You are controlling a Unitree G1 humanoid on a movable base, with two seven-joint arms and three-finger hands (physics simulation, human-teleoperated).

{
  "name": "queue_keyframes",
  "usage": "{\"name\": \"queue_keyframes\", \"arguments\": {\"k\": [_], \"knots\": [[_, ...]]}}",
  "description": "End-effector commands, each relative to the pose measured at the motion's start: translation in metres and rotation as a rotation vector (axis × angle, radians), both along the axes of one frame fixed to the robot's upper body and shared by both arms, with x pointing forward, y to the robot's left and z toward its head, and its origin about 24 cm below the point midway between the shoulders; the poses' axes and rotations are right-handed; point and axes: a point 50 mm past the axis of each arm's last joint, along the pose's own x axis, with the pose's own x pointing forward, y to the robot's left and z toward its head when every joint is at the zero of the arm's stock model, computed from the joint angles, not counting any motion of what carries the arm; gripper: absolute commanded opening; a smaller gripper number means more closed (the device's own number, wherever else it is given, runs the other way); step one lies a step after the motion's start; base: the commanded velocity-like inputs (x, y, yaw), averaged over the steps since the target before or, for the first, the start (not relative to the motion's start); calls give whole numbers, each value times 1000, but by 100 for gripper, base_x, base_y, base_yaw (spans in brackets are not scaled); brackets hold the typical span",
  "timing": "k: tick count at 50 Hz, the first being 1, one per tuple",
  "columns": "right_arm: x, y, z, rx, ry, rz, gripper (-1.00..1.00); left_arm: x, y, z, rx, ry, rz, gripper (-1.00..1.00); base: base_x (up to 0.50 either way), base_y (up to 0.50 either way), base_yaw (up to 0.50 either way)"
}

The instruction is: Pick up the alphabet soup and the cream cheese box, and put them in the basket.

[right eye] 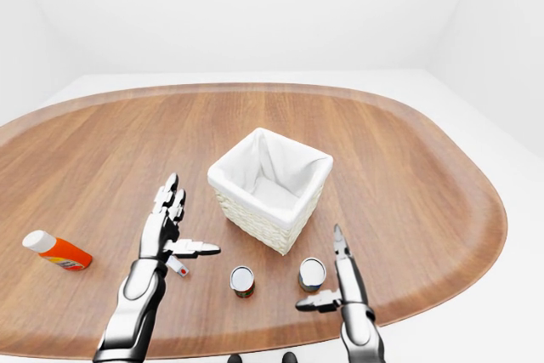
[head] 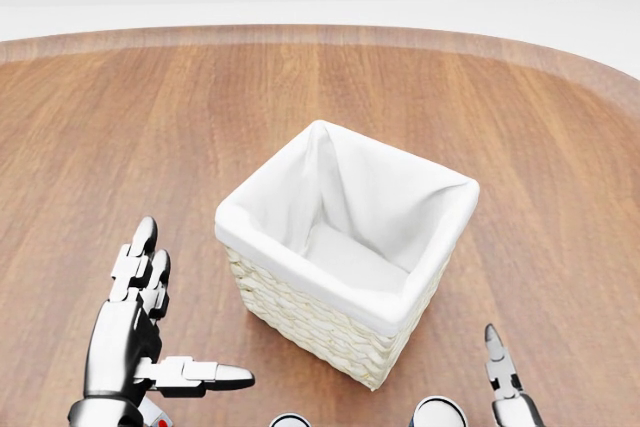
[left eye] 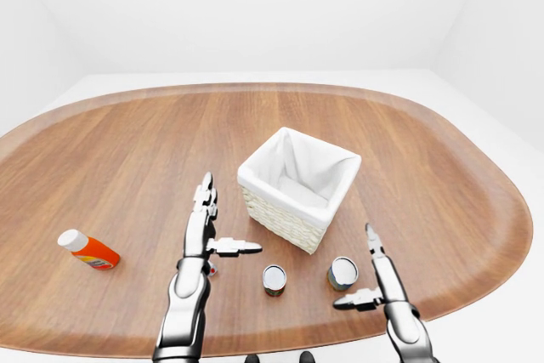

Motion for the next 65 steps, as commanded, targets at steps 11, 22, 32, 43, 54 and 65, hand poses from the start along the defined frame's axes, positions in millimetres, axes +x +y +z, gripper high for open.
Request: {"name": "queue_keyframes", "arguments": {"k": [11, 22, 32, 43, 54, 65], "knots": [[7, 0, -19, 1, 71, -3, 100, -1, 0, 2, -1, -7, 1, 100, 0, 0, 0], [6, 0, -28, 15, 108, -10, 100, -1, 0, 3, -2, -13, 3, 100, 0, 0, 0], [13, 6, -28, 25, 106, 15, 100, 0, 1, 4, -5, -16, 6, 100, 0, 0, 0], [17, 9, -30, 27, 115, 26, 100, -1, 2, 4, -6, -19, 8, 100, 0, 0, 0], [13, 7, -51, 42, 211, -6, 100, -1, 3, 6, -6, -27, 8, 100, 0, 0, 0], [13, 6, -53, 45, 223, -6, 0, -1, 3, 4, -4, -19, 9, 100, 0, 0, 0]]}}
